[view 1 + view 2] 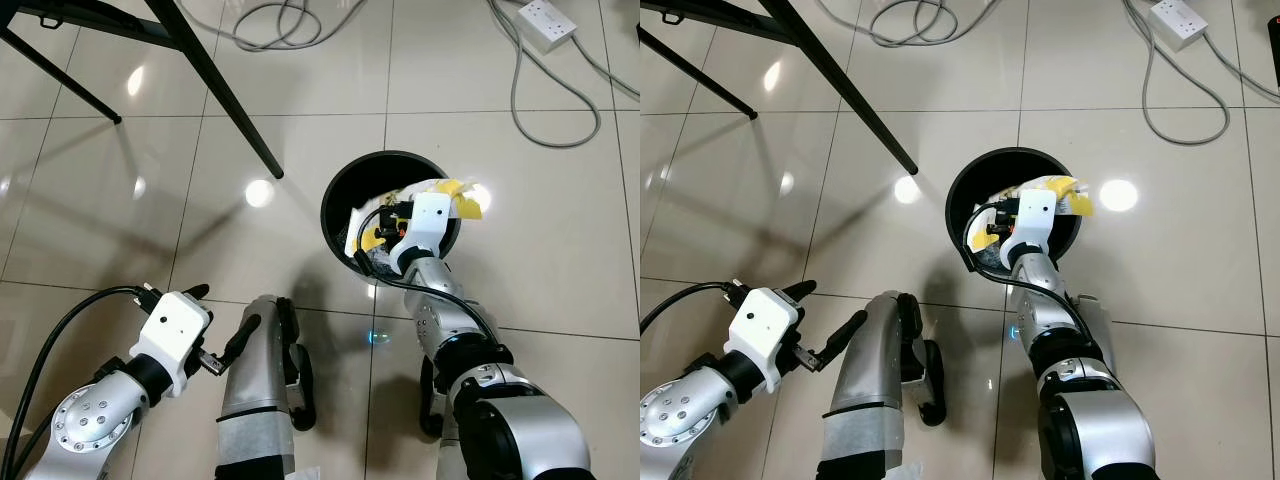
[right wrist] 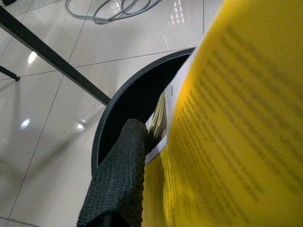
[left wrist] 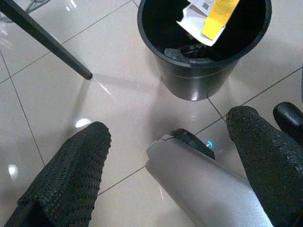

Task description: Picking trash to rubbish bin

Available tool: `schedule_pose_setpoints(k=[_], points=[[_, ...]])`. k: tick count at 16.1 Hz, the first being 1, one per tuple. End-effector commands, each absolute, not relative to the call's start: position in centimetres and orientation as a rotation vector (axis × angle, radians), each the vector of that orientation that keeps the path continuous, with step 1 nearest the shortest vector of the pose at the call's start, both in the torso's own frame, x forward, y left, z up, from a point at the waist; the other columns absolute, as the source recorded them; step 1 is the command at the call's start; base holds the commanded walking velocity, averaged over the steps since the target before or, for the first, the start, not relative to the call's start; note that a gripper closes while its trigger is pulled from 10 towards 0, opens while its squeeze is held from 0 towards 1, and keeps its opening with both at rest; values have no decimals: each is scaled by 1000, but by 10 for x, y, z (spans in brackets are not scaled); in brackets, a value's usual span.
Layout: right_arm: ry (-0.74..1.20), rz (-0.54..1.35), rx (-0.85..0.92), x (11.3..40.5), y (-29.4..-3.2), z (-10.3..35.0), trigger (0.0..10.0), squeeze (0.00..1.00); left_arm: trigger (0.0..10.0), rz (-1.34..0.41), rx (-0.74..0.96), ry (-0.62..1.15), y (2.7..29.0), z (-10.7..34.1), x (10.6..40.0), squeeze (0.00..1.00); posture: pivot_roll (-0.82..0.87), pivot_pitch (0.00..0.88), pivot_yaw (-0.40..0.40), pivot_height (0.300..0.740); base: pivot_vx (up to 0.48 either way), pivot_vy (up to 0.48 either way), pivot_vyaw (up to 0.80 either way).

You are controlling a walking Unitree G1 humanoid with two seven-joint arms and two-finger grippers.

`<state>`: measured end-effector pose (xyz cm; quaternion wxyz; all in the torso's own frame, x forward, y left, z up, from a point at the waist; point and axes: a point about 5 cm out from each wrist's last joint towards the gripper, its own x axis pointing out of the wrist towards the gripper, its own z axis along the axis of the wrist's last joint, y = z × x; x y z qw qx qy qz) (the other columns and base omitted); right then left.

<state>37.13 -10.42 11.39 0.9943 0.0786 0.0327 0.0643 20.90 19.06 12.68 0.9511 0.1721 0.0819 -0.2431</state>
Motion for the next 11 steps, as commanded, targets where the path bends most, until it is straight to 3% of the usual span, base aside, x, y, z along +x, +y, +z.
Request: schedule_pose_setpoints(k=[1,11], points=[[105,128,161,366,-101,102,10000,1000,10000,-483,356,203,196,123,203,0,238,527,215,560,0,0,0],[107,95,154,366,-108,99,10000,1000,10000,-500,360,205,196,123,204,0,237,520,223,560,0,0,0]])
